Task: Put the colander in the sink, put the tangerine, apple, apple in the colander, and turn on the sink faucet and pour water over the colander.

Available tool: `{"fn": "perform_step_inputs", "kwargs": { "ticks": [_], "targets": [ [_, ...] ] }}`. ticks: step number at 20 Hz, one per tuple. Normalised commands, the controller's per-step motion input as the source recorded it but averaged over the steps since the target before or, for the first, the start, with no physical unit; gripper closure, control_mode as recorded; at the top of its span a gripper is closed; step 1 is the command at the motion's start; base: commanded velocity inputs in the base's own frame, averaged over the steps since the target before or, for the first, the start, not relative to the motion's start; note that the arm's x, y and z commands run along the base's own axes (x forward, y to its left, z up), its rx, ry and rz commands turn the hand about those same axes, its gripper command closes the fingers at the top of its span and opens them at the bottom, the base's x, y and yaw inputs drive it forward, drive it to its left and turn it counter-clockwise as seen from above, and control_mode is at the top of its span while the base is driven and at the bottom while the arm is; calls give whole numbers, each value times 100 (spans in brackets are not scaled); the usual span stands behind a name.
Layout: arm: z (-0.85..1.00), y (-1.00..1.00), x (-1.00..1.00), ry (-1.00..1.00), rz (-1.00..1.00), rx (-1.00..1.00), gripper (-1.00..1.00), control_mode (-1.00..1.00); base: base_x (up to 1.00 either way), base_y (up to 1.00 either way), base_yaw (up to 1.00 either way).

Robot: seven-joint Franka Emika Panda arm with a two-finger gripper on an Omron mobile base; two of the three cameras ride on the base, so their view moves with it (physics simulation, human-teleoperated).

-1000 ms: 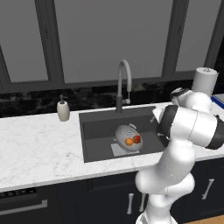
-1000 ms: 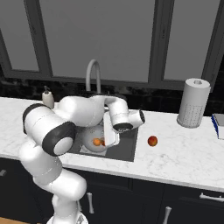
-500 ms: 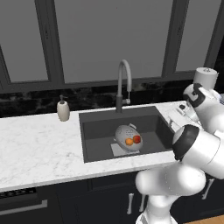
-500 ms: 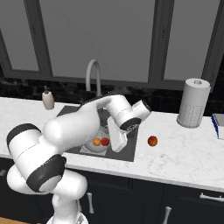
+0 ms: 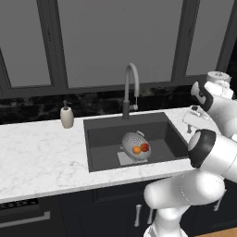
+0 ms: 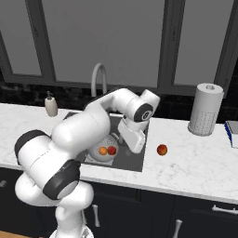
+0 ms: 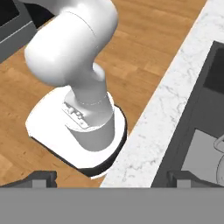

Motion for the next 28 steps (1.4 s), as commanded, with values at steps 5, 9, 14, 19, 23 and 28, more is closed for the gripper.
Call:
{"fn": "perform_step_inputs", "kwargs": {
  "ticks": [5,9,14,19,23,28],
  "targets": [
    [0,-33,6,-16,12,-15,-100,-100,0,0,0],
    [-6,-19,2,-31,0,-15,-100,-100,0,0,0],
    [-20,-25,7,-10,0,-13,-100,-100,0,0,0],
    [-10,-32,12,0,6,-7,-100,-100,0,0,0],
    [-2,-39,16,2,12,0,-100,-100,0,0,0],
    [-17,-18,32,0,7,0,-100,-100,0,0,0]
  ]
}}
